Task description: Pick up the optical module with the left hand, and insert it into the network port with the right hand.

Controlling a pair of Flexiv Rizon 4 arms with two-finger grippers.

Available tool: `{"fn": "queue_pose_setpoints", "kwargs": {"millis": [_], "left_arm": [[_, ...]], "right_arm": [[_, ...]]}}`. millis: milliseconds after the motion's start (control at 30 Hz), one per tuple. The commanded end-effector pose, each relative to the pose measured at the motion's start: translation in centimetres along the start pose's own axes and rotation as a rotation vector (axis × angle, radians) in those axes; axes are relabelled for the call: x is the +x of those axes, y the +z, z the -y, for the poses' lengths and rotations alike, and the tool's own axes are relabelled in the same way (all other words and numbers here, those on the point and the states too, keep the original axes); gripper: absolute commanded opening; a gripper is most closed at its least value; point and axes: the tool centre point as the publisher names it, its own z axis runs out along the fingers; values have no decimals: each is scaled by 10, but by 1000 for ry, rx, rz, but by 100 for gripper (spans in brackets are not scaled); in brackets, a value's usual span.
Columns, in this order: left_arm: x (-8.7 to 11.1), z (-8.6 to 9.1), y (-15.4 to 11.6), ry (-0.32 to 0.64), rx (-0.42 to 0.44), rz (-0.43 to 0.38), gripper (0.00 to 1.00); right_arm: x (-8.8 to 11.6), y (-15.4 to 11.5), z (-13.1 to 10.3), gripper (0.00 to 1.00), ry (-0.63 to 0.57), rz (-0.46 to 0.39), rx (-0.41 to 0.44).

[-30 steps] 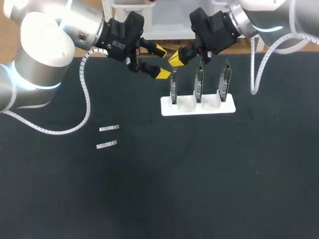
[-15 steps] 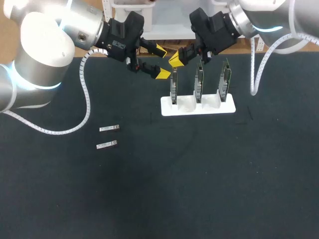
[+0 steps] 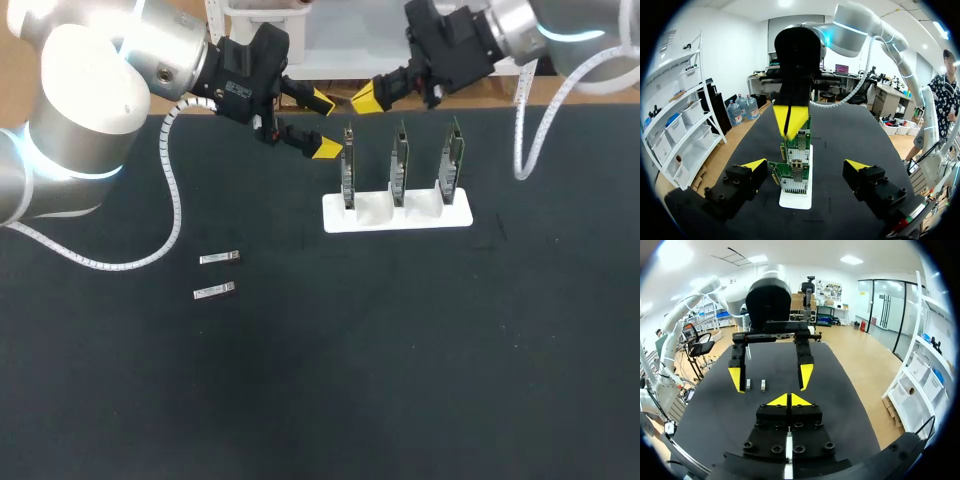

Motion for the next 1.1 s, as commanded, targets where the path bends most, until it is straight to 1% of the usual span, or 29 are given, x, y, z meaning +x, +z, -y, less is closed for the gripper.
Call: {"fn": "queue_pose_setpoints", "kwargs": {"millis": [33, 300, 533, 667, 833, 967, 1100], "left_arm": [[-1, -1, 1, -2, 2, -6, 100], [-1, -1, 1, -2, 2, -6, 100], [-1, -1, 1, -2, 2, -6, 100], [-1, -1, 1, -2, 2, -6, 100], [-1, -1, 1, -2, 2, -6, 100], [-1, -1, 1, -2, 2, -6, 100], [-1, -1, 1, -2, 2, -6, 100]], "right_arm": [[7, -25, -8, 0, 9, 13, 5], [26, -63, -16, 0, 36, -2, -9], [40, -78, -20, 0, 52, -19, -16], [43, -81, -21, 0, 56, -27, -18], [41, -81, -22, 0, 50, -21, -29], [34, -71, -22, 0, 41, 2, -24], [26, -52, -21, 0, 14, 4, -29]]}}
